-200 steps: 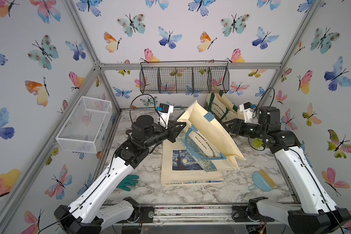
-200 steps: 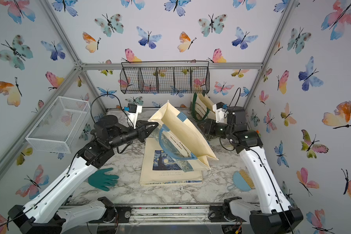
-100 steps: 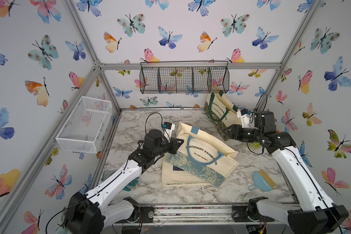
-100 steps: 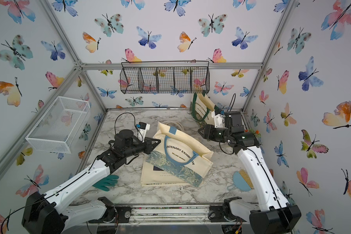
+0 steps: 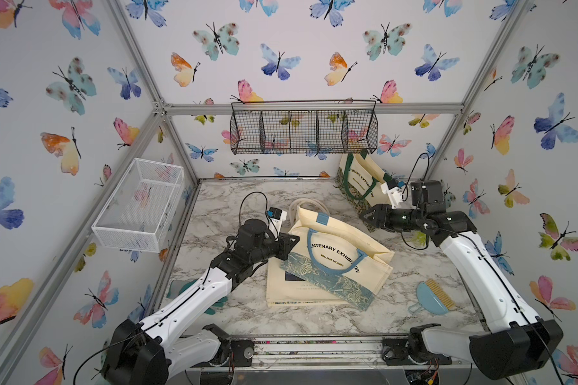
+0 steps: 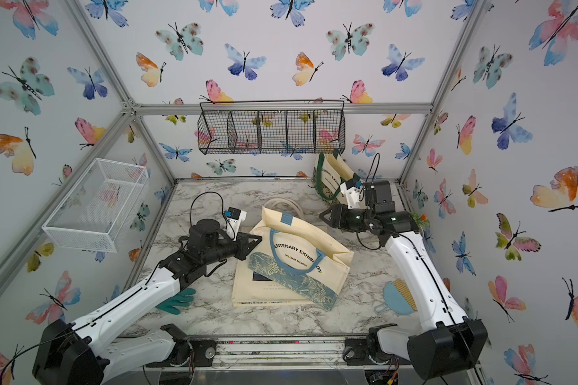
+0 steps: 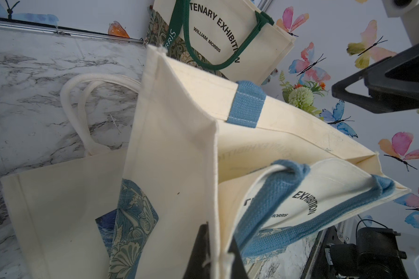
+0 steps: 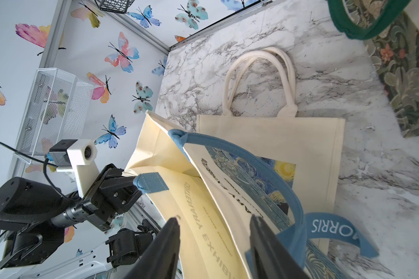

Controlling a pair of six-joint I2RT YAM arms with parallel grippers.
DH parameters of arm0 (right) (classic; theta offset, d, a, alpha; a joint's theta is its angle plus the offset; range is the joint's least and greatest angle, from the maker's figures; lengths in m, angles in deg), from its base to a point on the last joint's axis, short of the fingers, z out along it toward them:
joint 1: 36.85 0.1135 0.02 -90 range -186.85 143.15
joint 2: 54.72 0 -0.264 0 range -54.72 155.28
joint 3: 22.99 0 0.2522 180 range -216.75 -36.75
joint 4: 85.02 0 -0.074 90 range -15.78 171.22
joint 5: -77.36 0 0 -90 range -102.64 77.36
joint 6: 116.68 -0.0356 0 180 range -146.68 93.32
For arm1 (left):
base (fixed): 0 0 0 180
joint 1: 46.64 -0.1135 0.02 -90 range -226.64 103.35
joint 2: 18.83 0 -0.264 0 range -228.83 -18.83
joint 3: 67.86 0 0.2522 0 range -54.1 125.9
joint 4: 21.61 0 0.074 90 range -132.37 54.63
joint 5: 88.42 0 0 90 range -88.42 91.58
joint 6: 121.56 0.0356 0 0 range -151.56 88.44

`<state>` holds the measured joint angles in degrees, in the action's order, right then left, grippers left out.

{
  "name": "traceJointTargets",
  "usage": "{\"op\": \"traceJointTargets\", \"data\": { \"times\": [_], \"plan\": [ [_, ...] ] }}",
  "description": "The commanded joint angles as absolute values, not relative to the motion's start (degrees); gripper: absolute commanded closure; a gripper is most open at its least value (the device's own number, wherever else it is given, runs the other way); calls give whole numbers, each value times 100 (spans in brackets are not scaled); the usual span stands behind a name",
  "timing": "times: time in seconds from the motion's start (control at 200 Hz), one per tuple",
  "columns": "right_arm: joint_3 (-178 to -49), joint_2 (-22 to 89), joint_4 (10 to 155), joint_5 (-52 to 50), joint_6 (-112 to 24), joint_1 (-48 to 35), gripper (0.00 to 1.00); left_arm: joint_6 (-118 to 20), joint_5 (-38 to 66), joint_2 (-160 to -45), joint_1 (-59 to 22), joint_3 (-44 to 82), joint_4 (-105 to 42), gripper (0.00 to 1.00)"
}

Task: Put away the canvas bag
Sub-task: Place the canvas bag at the center of the board.

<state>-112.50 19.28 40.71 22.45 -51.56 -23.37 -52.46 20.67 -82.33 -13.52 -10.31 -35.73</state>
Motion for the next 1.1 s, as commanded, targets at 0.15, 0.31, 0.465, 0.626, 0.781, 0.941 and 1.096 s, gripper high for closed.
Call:
{"op": "traceJointTargets", "data": {
  "times": [0.15, 0.31, 0.465, 0.626, 0.781, 0.941, 1.096],
  "plan": [
    [-11676, 2350, 4272, 2557, -5071, -2348, 49, -5076, 2025, -8018, -1426, -1200, -3638, 83],
    [-11833, 2701, 4389, 2753, -5093, -2349, 49, -5077, 2177, -7987, -1429, -1261, -3623, 75],
    [-12037, 3095, 4531, 2972, -5096, -2349, 49, -5090, 2093, -7905, -1430, -1315, -3682, 49],
    [-12456, 3590, 4494, 3051, -5065, -2344, 50, -4963, 1913, -7804, -1438, -1172, -3986, 41],
    [-12775, 3987, 4608, 3469, -5128, -2324, 50, -4815, 1737, -7669, -1456, -1045, -4436, 40],
    [-12830, 4195, 4948, 3823, -5234, -2105, 52, -4679, 1589, -7544, -1559, -1022, -4711, 38],
    [-13392, 4662, 4614, 3979, -4957, -1683, 52, -4646, 1816, -7611, -1710, -1047, -4674, 38]
  ]
}}
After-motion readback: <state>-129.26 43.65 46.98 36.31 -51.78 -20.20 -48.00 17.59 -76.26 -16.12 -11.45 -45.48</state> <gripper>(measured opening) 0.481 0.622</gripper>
